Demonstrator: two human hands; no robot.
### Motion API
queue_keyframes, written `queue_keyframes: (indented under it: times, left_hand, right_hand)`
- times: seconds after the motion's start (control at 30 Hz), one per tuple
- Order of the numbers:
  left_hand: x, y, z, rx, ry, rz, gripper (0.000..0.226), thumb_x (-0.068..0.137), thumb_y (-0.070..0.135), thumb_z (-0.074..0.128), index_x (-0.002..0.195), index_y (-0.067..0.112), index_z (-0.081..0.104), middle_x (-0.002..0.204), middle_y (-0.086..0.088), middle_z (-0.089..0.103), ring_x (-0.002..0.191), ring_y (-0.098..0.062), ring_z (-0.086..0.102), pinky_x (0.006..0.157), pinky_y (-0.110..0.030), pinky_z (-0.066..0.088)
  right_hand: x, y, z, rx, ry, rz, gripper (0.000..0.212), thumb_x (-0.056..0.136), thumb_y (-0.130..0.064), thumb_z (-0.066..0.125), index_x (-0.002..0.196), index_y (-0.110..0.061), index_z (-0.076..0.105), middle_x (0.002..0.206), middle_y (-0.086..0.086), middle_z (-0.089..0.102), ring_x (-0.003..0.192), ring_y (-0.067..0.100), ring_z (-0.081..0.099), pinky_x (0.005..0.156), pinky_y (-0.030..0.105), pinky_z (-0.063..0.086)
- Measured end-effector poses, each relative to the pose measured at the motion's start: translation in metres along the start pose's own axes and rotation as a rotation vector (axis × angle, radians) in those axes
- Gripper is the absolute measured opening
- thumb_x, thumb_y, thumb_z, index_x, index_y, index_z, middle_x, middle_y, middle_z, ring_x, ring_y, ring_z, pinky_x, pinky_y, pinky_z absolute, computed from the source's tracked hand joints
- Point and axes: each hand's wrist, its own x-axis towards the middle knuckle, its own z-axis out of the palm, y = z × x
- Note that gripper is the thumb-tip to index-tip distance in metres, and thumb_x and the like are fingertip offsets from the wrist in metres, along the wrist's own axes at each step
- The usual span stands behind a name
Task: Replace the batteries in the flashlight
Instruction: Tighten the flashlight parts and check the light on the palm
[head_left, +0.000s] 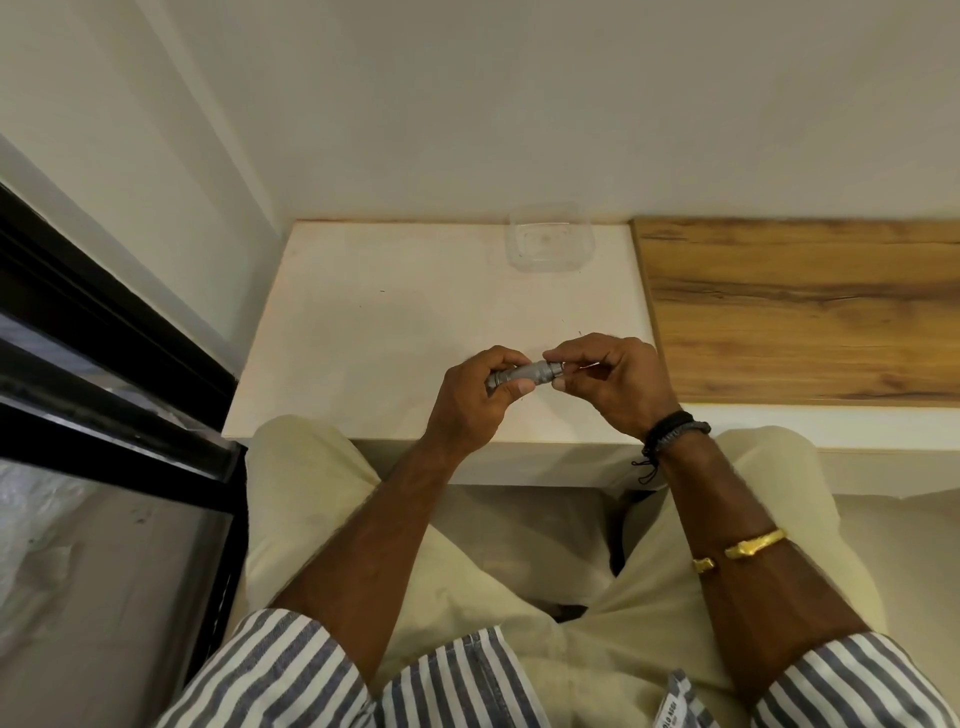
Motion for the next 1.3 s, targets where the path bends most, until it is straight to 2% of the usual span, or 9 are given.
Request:
queue_keyframes:
  times: [0.13,0.23,0.43,0.5,0.6,0.73,0.9,1.03,1.3]
  left_hand:
    - [0.001,0.0,-0.001,0.001,-0.012,0.005,0.021,0.092,0.021,0.069,0.11,0.01,0.068,0.101,0.003,0.07,0.089,-0.006,0.064,0.077,-0.015,0.052]
    - [0.0,0.002,-0.002,0.021,0.013,0.048,0.023,0.089,0.022,0.071,0.109,0.01,0.068,0.102,0.002,0.07,0.089,-0.009,0.063,0.078,-0.016,0.052]
    - [-0.002,0.003,-0.001,0.056,-0.019,0.08,0.023,0.088,0.023,0.071,0.108,0.012,0.067,0.102,0.002,0.069,0.089,-0.012,0.063,0.078,-0.021,0.055]
    - [-0.001,0.0,0.0,0.032,-0.01,0.055,0.023,0.089,0.022,0.071,0.109,0.011,0.067,0.103,0.002,0.07,0.09,-0.012,0.064,0.079,-0.021,0.055]
    - [0.001,-0.002,0.002,0.009,0.016,0.023,0.023,0.09,0.02,0.07,0.11,0.009,0.068,0.104,0.001,0.071,0.092,-0.009,0.065,0.08,-0.019,0.054]
    - [0.002,-0.002,0.0,0.012,-0.002,0.009,0.022,0.091,0.022,0.07,0.11,0.012,0.068,0.103,0.005,0.071,0.092,-0.007,0.064,0.079,-0.019,0.054]
    - [0.002,-0.002,-0.003,-0.017,0.002,0.007,0.021,0.09,0.018,0.071,0.11,0.01,0.068,0.102,0.004,0.07,0.091,-0.003,0.064,0.079,-0.014,0.051]
    - [0.003,0.0,-0.004,-0.026,0.009,0.0,0.022,0.089,0.017,0.071,0.11,0.009,0.069,0.101,0.005,0.07,0.088,-0.002,0.063,0.077,-0.012,0.05]
    - [0.002,-0.003,-0.006,0.033,-0.008,0.049,0.026,0.089,0.025,0.07,0.11,0.01,0.068,0.103,0.002,0.07,0.089,-0.011,0.064,0.08,-0.018,0.053]
  right_hand:
    - [0.0,-0.001,-0.001,-0.016,-0.009,0.026,0.028,0.086,-0.014,0.081,0.113,-0.018,0.078,0.097,-0.001,0.077,0.088,0.016,0.072,0.084,0.036,0.062]
    - [-0.002,-0.01,0.0,-0.061,-0.023,0.106,0.022,0.094,-0.033,0.071,0.105,-0.015,0.077,0.079,-0.005,0.074,0.067,0.008,0.071,0.068,0.027,0.063]
    - [0.0,-0.018,0.012,-0.163,-0.014,0.236,0.056,0.098,-0.06,0.05,0.08,-0.011,0.072,0.062,-0.002,0.071,0.051,0.017,0.068,0.054,0.025,0.055]
    - [-0.002,-0.013,0.01,-0.066,-0.035,0.225,0.046,0.095,-0.055,0.058,0.093,-0.013,0.075,0.071,-0.002,0.073,0.056,0.014,0.07,0.053,0.024,0.057]
    - [-0.003,-0.003,0.005,0.089,-0.05,0.17,0.026,0.09,-0.027,0.076,0.114,-0.015,0.074,0.086,0.001,0.076,0.066,0.017,0.073,0.059,0.031,0.062]
    - [-0.001,-0.001,0.005,0.133,-0.023,0.143,0.031,0.082,-0.01,0.084,0.111,-0.014,0.075,0.098,0.004,0.078,0.072,0.017,0.075,0.071,0.038,0.065]
    - [-0.003,-0.001,0.006,0.155,0.013,0.169,0.033,0.077,-0.011,0.088,0.107,-0.019,0.076,0.086,0.002,0.079,0.073,0.021,0.076,0.084,0.042,0.064]
    - [-0.003,-0.002,0.005,0.142,0.016,0.14,0.032,0.08,-0.009,0.084,0.109,-0.021,0.077,0.098,0.001,0.078,0.071,0.026,0.074,0.083,0.047,0.063]
    - [-0.005,-0.008,0.003,-0.009,-0.044,0.114,0.031,0.086,-0.02,0.081,0.116,-0.015,0.075,0.091,-0.002,0.078,0.075,0.009,0.075,0.08,0.033,0.064]
